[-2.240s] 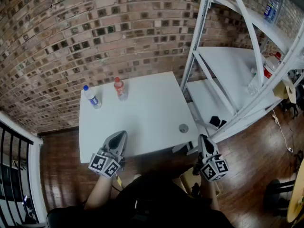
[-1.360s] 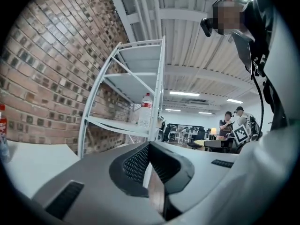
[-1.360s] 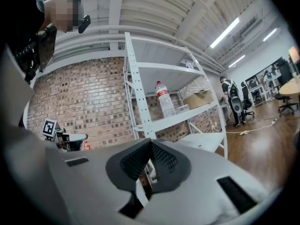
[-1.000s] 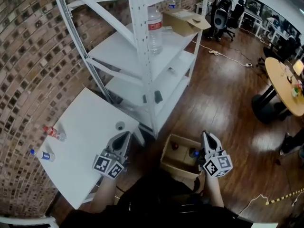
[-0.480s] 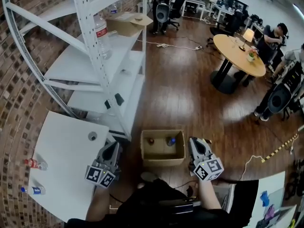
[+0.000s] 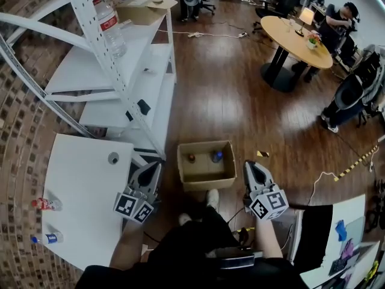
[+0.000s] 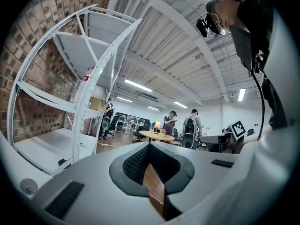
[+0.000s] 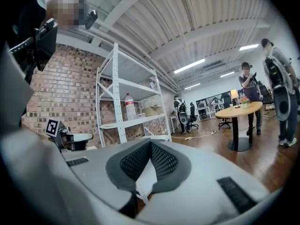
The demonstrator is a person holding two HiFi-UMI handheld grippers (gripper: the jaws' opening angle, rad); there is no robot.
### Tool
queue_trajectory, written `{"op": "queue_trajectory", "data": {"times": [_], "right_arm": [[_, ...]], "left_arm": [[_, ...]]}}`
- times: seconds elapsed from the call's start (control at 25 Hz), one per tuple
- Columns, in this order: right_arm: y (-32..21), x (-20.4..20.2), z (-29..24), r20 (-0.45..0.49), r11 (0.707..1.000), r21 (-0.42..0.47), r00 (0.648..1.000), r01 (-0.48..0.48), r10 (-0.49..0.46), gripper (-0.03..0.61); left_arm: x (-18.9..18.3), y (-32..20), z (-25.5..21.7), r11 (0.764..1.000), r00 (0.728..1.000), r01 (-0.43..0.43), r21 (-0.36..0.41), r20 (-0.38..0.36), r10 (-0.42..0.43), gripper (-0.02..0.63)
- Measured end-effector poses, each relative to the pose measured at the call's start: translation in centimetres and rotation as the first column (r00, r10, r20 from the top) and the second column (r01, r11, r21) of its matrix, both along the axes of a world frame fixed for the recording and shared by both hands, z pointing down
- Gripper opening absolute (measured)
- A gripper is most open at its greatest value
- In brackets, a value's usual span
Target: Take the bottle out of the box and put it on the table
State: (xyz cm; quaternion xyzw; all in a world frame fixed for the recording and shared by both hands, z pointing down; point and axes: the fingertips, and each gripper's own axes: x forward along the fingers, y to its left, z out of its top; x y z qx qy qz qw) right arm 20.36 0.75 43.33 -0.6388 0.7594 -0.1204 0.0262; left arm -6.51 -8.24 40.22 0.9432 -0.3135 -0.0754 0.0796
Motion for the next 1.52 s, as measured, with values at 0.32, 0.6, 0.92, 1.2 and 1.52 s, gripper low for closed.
{"op": "queue_trajectory", "data": {"times": [0.32,0.6,0.92,1.2,1.52], "right_arm": [[-5.0,-0.4,1.5,-0.018,0.995,-0.036,0.996,0.088,-0.089,0.005],[-8.3,2.0,4.9,0.009,0.988,-0.105,0.994,0.111,-0.111,0.005],[-13.1,3.8,9.8,0.02,0.974,-0.17,0.989,0.147,-0.145,0.005],[-16.5,3.8,16.0,-0.069,0.98,-0.114,0.983,0.161,-0.17,0.005],[-20.3,2.0,34.2,-0.151,0.978,-0.07,0.967,0.194,-0.203,0.005]], "left_arm": [[0.1,-2.6,1.4,0.998,0.998,0.047,-0.037,0.034,-0.046,0.005],[3.0,-5.2,5.2,0.992,0.995,0.055,-0.113,0.092,-0.044,0.005],[9.1,-9.4,9.5,0.991,0.993,-0.01,-0.132,0.116,0.026,0.005],[12.3,-11.4,17.0,0.993,0.993,-0.069,-0.1,0.09,0.079,0.005],[12.3,-14.0,36.1,0.993,0.994,-0.104,-0.046,0.026,0.106,0.005]]}}
